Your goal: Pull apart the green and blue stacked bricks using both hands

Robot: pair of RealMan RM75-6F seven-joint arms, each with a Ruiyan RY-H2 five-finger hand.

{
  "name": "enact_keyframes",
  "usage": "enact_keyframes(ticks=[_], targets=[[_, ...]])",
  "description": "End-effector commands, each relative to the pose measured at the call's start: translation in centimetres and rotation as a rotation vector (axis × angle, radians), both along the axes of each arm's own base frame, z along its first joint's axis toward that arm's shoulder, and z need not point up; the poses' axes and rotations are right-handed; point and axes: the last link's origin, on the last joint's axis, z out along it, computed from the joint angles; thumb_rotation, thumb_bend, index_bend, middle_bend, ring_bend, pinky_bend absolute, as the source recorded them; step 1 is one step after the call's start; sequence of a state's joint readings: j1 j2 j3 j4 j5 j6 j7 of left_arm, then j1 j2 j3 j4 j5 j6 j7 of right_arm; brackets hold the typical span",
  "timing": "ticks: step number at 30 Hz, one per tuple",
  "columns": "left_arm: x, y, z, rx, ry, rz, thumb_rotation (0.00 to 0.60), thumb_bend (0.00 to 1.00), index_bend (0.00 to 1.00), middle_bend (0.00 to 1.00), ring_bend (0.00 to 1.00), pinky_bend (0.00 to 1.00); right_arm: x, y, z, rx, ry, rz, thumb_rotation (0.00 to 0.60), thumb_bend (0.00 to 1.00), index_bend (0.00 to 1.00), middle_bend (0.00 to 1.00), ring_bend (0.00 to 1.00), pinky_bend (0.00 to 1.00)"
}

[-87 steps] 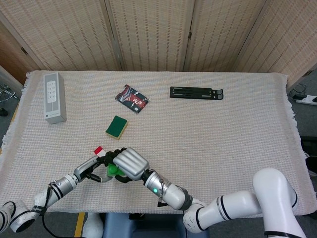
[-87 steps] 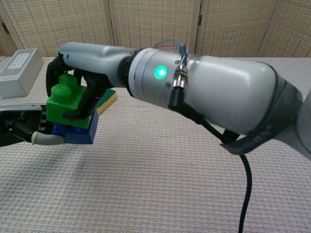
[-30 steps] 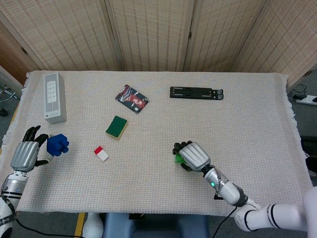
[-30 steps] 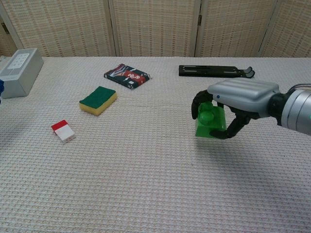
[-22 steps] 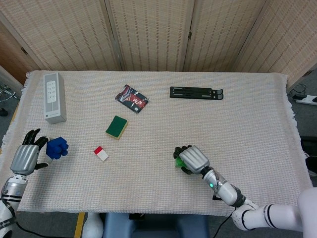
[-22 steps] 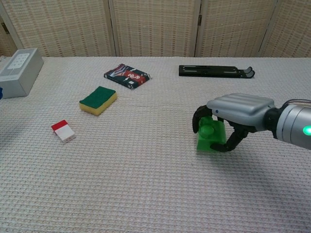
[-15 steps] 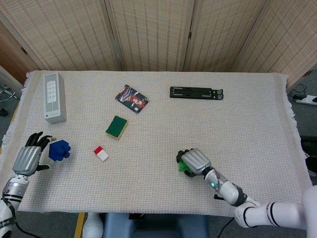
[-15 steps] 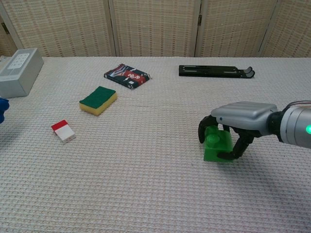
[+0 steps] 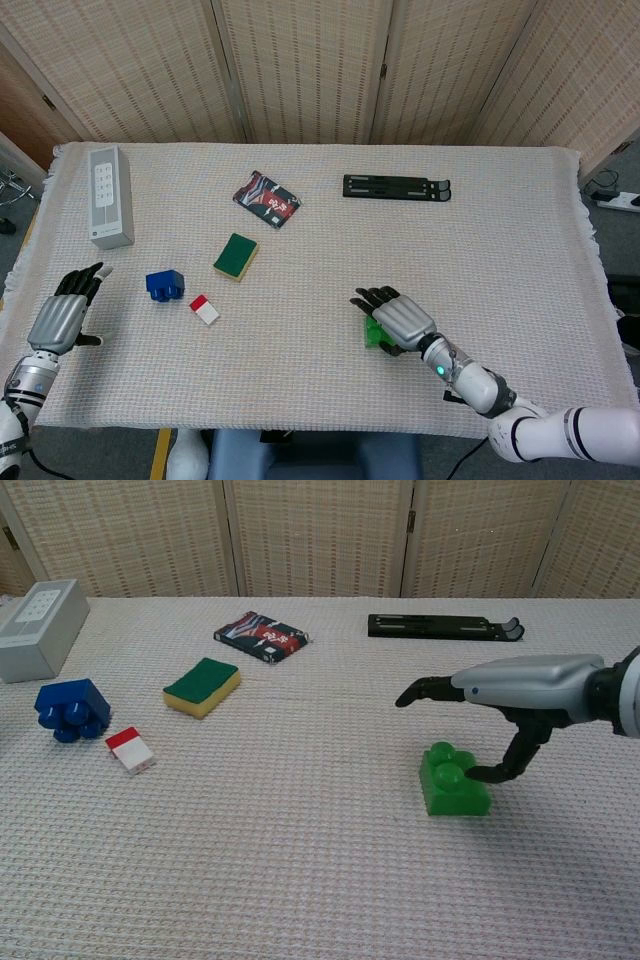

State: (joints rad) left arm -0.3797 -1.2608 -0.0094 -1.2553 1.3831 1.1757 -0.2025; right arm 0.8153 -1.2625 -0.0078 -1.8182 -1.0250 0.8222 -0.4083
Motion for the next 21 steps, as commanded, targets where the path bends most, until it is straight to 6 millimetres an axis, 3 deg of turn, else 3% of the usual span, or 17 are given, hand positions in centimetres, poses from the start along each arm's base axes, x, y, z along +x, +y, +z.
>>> enact_keyframes(ticks=[1, 5, 11, 17, 21], targets=[[0.4, -1.2, 1.1, -0.016, 0.067, -0.002, 0.6, 0.19, 0.0, 0.03, 0.0, 0.0, -1.9, 1.0, 3.1, -0.116, 0.077, 0.01, 0.6, 0.43, 0.0, 0.0, 0.0, 0.01], [1.2, -3.1, 2.0, 0.044, 0.108, -0.04, 0.6, 0.21, 0.0, 0.03, 0.0, 0.0, -5.6, 3.1, 5.5, -0.299, 0.149, -0.028, 0.6, 0.43, 0.0, 0.0, 0.0, 0.0], [0.4, -5.4, 0.9, 0.014, 0.074, -0.015, 0.6, 0.21, 0.0, 0.03, 0.0, 0.0, -11.2, 6.0, 6.5, -0.477, 0.095, -0.043, 0.6, 0.43, 0.0, 0.0, 0.0, 0.0], [0.4, -5.5, 1.3, 0.079, 0.164, 0.014, 0.6, 0.21, 0.0, 0.03, 0.0, 0.0, -13.3, 7.7, 7.2, -0.585, 0.066, -0.032, 0.6, 0.43, 0.0, 0.0, 0.0, 0.0], [0.5, -5.7, 1.8, 0.115, 0.151, 0.021, 0.6, 0.21, 0.0, 0.03, 0.0, 0.0, -13.1, 8.0, 7.7, -0.598, 0.053, -0.009, 0.6, 0.43, 0.0, 0.0, 0.0, 0.0]])
